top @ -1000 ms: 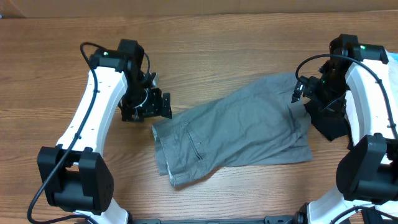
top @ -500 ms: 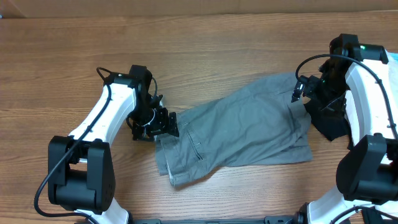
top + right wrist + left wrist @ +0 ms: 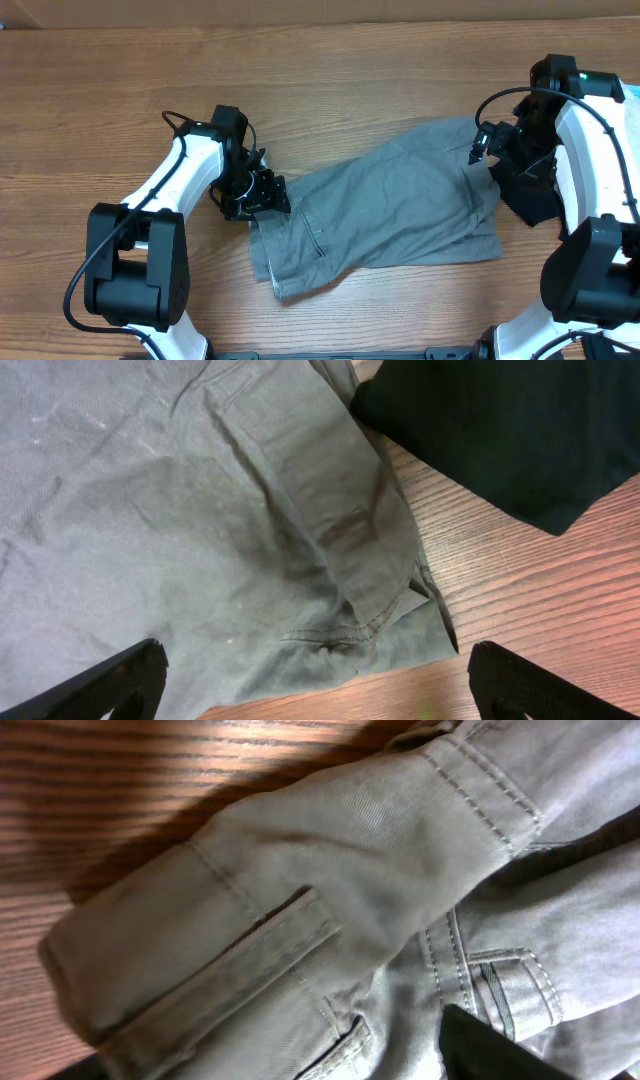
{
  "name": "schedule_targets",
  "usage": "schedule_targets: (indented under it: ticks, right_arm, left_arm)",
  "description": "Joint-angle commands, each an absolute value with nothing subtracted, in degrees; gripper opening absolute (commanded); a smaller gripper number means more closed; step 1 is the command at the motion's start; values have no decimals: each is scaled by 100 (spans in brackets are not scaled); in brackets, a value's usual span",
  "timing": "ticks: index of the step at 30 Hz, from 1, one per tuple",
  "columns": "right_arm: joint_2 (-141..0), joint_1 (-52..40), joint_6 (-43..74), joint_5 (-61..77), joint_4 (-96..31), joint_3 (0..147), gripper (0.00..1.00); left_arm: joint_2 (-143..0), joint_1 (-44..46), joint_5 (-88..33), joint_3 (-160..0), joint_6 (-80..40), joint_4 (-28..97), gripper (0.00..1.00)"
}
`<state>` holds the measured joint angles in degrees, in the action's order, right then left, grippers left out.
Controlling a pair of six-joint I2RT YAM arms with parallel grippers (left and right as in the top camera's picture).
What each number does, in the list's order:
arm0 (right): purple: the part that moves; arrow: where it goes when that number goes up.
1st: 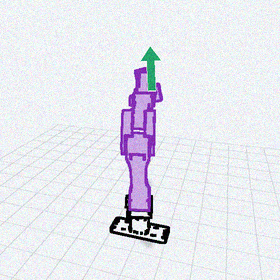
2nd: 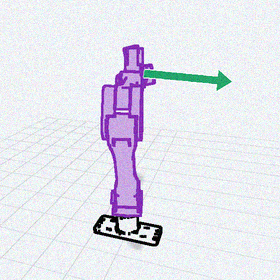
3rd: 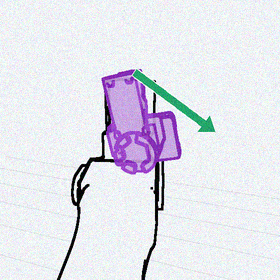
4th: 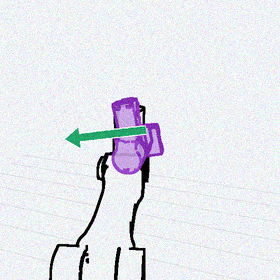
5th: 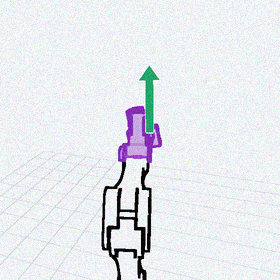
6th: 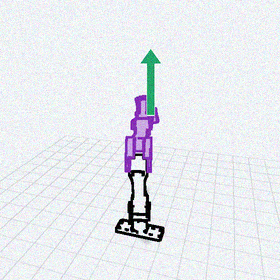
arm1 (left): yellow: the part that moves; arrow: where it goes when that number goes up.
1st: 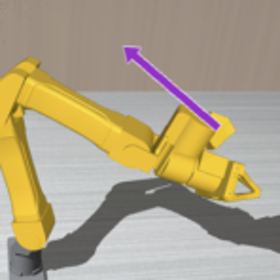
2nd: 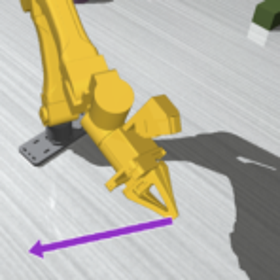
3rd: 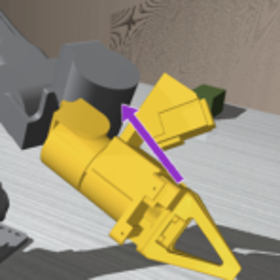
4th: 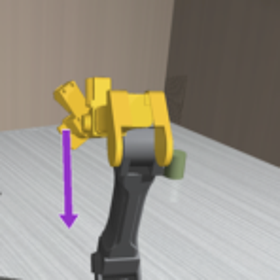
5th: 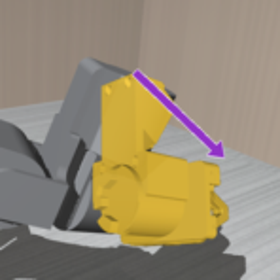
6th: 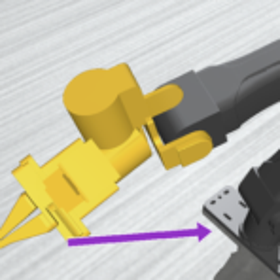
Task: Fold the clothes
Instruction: 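Grasp the folded left edge with the left gripper and pull it leftward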
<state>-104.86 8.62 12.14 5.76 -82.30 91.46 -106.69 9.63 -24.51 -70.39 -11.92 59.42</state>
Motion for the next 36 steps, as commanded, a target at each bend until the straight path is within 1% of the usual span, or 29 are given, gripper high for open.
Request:
schedule_targets:
  ticks: [1, 2, 4, 5, 6, 12, 19, 26, 31, 33, 34, 36]
  right_arm:
    - [-10355, 871, 1194, 615, -8217, 9264, 100]
    - [-10355, 871, 1194, 615, -8217, 9264, 100]
    - [-10355, 871, 1194, 615, -8219, 9264, 100]
    - [-10355, 871, 1194, 613, -8219, 9264, 100]
    - [-10355, 871, 1194, 615, -8219, 9264, 100]
    - [-10355, 871, 1197, 628, -8108, 9264, 100]
    - [-10355, 869, 1194, 1085, -7435, 9262, 100]
    - [-10357, 858, 1192, 1378, -7192, 9203, 97]
    - [-10357, 720, 1192, 1538, -7063, 8890, 97]
    - [-10357, 607, 1192, 1693, -6956, 8694, 97]
    - [-10357, 543, 1192, 1754, -6897, 8589, 97]
    - [-10357, 395, 1192, 1767, -6818, 8381, 97]
  left_arm:
    - [-10726, 956, -2576, -6965, -1157, 5859, 62]
    - [-10726, 956, -2578, -6965, -1157, 5813, 45]
    - [-10726, 956, -2576, -6967, -1160, 5765, 19]
    - [-10726, 952, -2569, -6967, -1160, 5710, 7]
    - [-10726, 937, -2554, -6969, -1160, 5660, 4]
    - [-10724, 657, -2554, -7251, -1160, 5481, 4]
    - [-10724, 56, -2554, -8217, -886, 5527, 4]
    - [-10724, -84, -2477, -8733, -773, 5400, 4]
    - [-10724, -139, -1723, -8785, -1070, 4954, 4]
    - [-10724, -228, -1498, -8785, -1079, 4775, 6]
    - [-10726, -279, -1376, -8785, -1081, 4696, 11]
    - [-10726, -429, -1026, -8785, -1142, 4510, 32]
